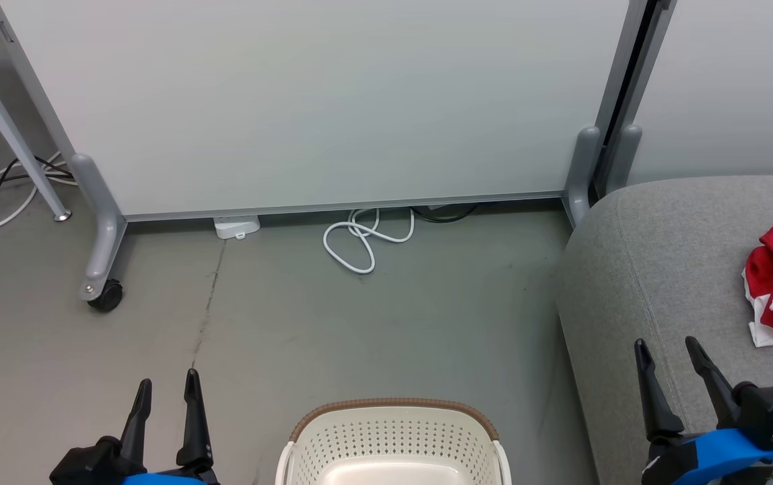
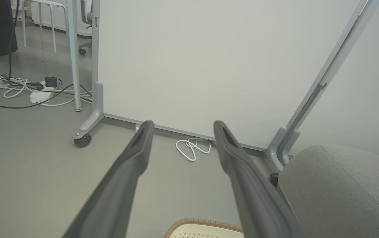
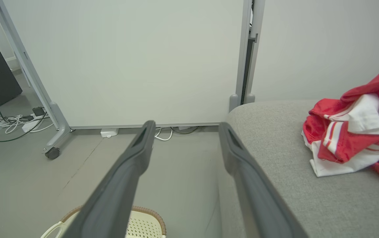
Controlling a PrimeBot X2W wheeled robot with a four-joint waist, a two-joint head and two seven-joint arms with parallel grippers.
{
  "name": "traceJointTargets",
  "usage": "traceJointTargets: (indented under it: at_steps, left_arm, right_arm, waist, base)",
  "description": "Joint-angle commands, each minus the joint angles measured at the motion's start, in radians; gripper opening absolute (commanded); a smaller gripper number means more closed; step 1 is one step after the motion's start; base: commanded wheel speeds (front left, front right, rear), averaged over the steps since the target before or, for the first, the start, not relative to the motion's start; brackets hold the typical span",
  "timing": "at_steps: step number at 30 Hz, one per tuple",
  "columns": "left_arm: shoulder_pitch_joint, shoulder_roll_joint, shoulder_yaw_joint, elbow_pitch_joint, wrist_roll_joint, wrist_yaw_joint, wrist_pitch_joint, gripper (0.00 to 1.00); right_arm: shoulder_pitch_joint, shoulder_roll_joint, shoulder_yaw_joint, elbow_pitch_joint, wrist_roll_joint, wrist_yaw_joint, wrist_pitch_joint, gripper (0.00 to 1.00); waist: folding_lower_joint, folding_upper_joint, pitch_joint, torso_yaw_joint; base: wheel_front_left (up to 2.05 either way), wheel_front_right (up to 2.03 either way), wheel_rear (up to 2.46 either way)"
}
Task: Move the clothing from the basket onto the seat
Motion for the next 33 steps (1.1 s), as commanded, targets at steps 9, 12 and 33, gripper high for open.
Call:
traceJointTargets:
  at_steps: [9,12,33]
  left_arm:
    - [-0.003,-0.008,0.01,0.007,0.01,-0.01,-0.005,1.0]
    - [-0.003,-0.009,0.011,0.011,0.01,-0.013,-0.005,1.0]
    - [-0.001,-0.017,0.014,0.046,-0.059,-0.017,0.028,0.0]
  right_arm:
    - [0.02,0.003,0.006,-0.015,0.01,0.0,0.01,1.0]
    - [0.022,0.003,0.011,-0.013,0.014,0.0,0.008,1.0]
    - [0.004,0.004,0.011,0.053,0.095,0.0,0.025,0.0]
  waist:
    - [0.0001,-0.0001,0.005,-0.004]
    - [0.0001,-0.0001,0.007,-0.007]
    - [0.0002,-0.0001,0.011,-0.017]
  base:
    - [0.0,0.0,0.0]
    - [0.0,0.0,0.0]
    - [0.0,0.0,0.0]
